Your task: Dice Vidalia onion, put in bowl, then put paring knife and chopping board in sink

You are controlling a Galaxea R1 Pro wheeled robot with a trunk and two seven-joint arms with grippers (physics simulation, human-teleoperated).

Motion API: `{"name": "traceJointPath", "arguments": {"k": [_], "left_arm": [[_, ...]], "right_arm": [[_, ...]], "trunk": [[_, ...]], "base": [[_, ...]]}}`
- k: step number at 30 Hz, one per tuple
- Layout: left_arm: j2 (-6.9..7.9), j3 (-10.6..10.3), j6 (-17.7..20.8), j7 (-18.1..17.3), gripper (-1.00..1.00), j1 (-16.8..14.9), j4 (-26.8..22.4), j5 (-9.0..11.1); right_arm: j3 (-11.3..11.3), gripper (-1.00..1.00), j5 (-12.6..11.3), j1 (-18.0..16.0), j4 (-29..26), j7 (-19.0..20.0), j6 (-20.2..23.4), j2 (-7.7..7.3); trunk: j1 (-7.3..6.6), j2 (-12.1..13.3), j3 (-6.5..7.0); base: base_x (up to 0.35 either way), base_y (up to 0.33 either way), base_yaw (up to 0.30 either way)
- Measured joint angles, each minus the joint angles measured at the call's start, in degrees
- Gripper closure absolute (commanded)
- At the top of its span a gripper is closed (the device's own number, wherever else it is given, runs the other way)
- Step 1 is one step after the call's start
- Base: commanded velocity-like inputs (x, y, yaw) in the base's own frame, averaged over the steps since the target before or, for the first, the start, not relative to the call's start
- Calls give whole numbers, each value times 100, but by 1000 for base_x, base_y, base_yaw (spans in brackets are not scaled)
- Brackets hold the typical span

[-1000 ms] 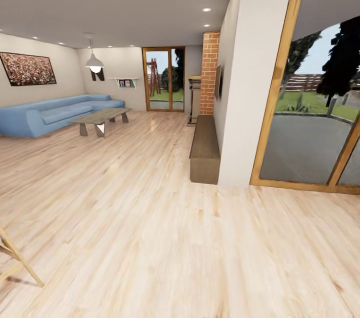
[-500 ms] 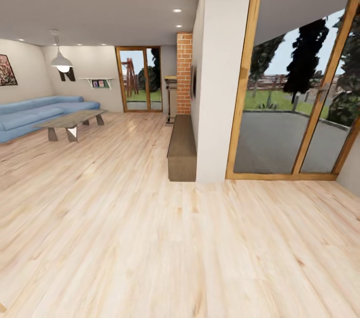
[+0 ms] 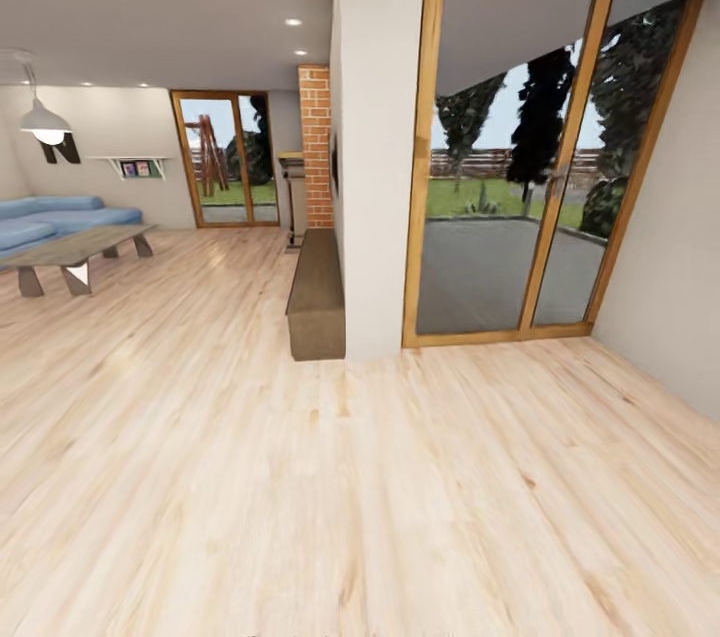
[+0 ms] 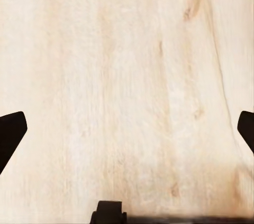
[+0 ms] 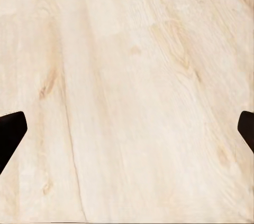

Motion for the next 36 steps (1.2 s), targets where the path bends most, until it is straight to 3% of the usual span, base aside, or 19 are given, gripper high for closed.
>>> {"name": "traceJointPath", "arguments": {"k": [17,36], "left_arm": [[0,-4,5,0,-100,0,10,1],[-9,-4,4,0,-100,0,10,-3]], "right_arm": [[-5,-100,1,0,-6,-6,1,-3],[0,-100,-154,0,-29,-11,0,-19]], "trunk": [[0,0,0],[0,0,0]], "base": [[-184,-143,-279],[-185,-169,-279]]}}
